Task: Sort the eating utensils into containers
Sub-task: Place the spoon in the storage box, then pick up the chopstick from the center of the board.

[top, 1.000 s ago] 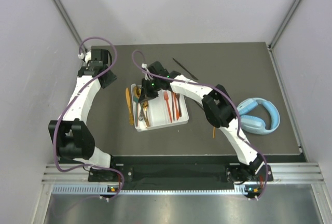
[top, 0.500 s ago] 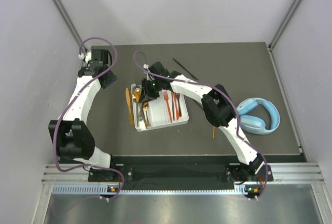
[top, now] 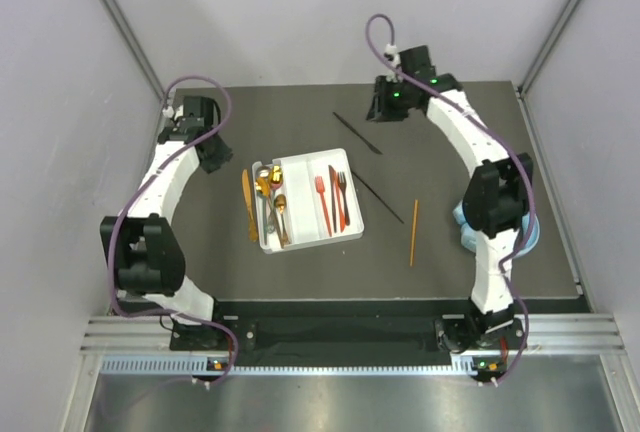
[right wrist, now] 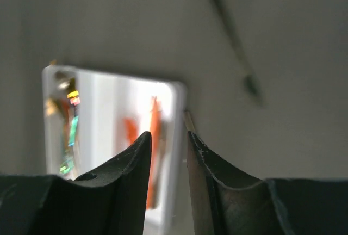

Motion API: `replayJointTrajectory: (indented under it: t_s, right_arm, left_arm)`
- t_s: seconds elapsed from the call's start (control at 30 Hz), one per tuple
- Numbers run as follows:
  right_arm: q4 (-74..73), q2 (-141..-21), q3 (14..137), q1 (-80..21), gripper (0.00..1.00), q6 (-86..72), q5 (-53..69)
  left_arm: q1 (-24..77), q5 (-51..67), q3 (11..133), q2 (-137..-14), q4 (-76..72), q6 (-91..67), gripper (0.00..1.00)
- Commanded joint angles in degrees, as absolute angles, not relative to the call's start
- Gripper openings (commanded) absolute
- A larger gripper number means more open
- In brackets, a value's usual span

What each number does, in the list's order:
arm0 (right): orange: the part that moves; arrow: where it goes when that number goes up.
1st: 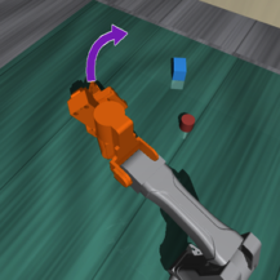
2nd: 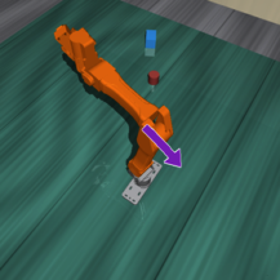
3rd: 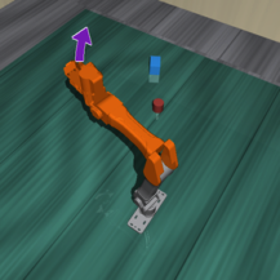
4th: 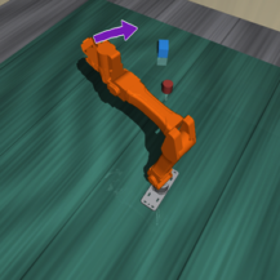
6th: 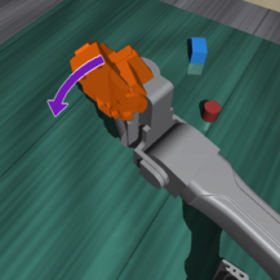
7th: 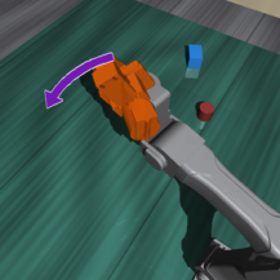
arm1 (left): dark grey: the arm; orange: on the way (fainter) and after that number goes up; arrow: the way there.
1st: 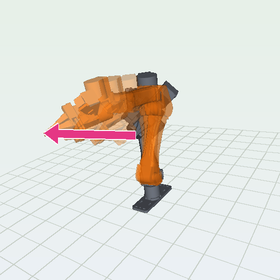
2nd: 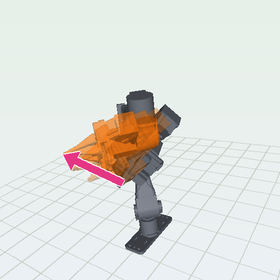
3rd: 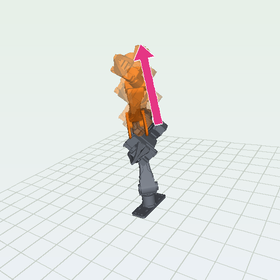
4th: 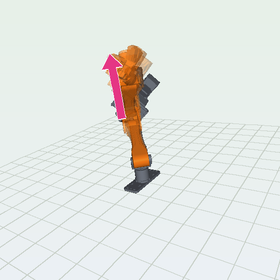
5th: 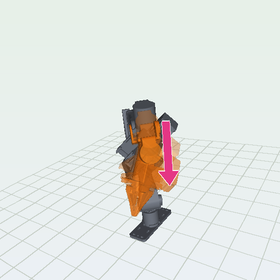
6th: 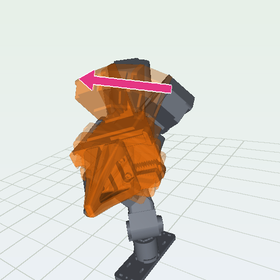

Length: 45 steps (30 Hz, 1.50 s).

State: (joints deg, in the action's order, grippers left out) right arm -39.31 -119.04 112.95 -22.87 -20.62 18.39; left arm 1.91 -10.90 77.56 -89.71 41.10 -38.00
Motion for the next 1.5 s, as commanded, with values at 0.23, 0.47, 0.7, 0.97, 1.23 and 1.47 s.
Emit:
replayJointTrajectory:
  t_s: [0.23,0.47,0.7,0.97,1.23,1.47]
  right_arm:
    - [-49.39,-119.79,105.83,-21.44,0.36,-4.41,7.74]
    - [-47.90,-119.09,100.73,-24.61,0.36,-3.95,7.21]
    - [-46.23,-121.46,98.44,-26.54,0.38,-3.52,7.91]
    - [-44.30,-124.27,97.82,-28.12,0.40,-3.78,8.00]
    - [-44.38,-126.82,99.05,-28.21,0.42,-3.08,6.68]
    - [-45.62,-129.81,99.58,-28.48,0.03,-3.43,5.01]
  left_arm:
    - [2.99,-8.62,80.86,-93.95,41.66,-35.16,0.35]
    - [3.87,-8.26,80.42,-95.18,42.01,-35.16,0.34]
    - [4.48,-8.70,80.25,-95.63,42.01,-34.98,0.34]
    - [4.66,-9.14,79.10,-95.01,41.84,-35.07,0.34]
    - [4.83,-9.76,79.01,-94.75,41.92,-34.63,0.34]
    - [4.83,-9.49,79.19,-95.01,41.84,-34.54,0.34]
